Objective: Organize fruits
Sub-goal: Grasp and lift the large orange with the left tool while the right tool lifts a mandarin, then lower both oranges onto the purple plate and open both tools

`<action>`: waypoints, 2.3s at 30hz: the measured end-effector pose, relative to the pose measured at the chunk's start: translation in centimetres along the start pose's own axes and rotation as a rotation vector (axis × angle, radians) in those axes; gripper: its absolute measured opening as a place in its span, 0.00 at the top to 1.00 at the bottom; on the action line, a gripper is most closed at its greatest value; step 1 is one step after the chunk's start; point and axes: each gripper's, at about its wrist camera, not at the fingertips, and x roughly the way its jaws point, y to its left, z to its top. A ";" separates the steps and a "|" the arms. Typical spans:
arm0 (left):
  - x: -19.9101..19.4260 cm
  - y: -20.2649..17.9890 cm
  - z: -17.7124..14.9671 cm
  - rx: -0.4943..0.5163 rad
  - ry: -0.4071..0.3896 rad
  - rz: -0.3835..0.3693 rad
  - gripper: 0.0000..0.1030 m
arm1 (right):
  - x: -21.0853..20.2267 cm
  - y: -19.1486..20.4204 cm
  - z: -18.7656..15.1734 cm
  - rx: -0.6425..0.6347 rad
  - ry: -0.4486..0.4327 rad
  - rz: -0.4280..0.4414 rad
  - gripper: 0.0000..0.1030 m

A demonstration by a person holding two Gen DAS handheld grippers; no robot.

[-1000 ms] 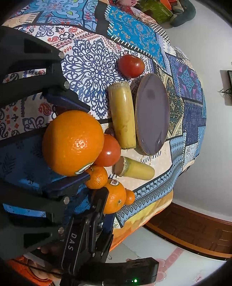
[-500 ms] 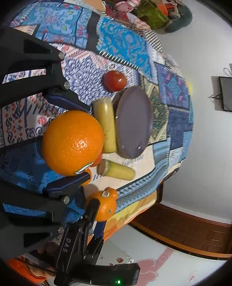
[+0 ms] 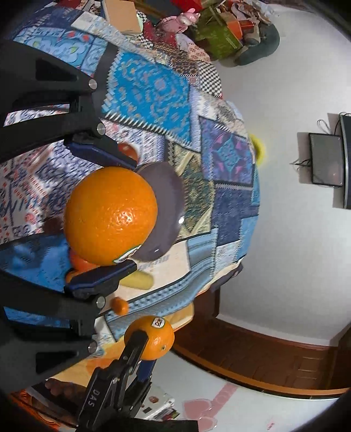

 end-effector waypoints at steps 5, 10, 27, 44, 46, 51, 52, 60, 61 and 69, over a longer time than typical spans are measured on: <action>0.6 1.1 2.2 -0.004 -0.026 0.029 0.35 | 1.0 0.6 1.9 -0.008 -0.036 0.013 0.40; 2.2 2.1 4.1 -0.008 -0.031 0.050 0.35 | 2.7 1.0 3.3 -0.019 -0.041 0.022 0.40; 9.8 4.3 7.3 -0.012 0.023 0.094 0.35 | 10.1 1.8 6.2 -0.067 0.010 0.026 0.40; 19.1 6.1 6.3 -0.027 0.218 0.083 0.35 | 17.7 1.2 4.7 -0.127 0.204 0.017 0.40; 19.8 6.1 6.0 -0.028 0.237 0.080 0.35 | 18.1 1.3 4.6 -0.129 0.222 0.031 0.40; 21.0 6.2 5.5 -0.025 0.267 0.080 0.35 | 19.2 1.1 4.3 -0.138 0.272 0.022 0.40; 21.0 6.2 5.6 -0.022 0.266 0.079 0.35 | 19.5 0.9 4.3 -0.132 0.283 0.024 0.40; 20.3 5.5 6.1 0.014 0.230 0.082 0.34 | 20.2 0.4 3.7 -0.120 0.326 0.027 0.40; 19.9 5.3 6.3 0.026 0.217 0.081 0.34 | 20.1 0.5 3.7 -0.121 0.327 0.027 0.40; 16.5 5.1 6.8 0.028 0.164 0.081 0.34 | 17.3 0.7 4.7 -0.132 0.254 0.025 0.40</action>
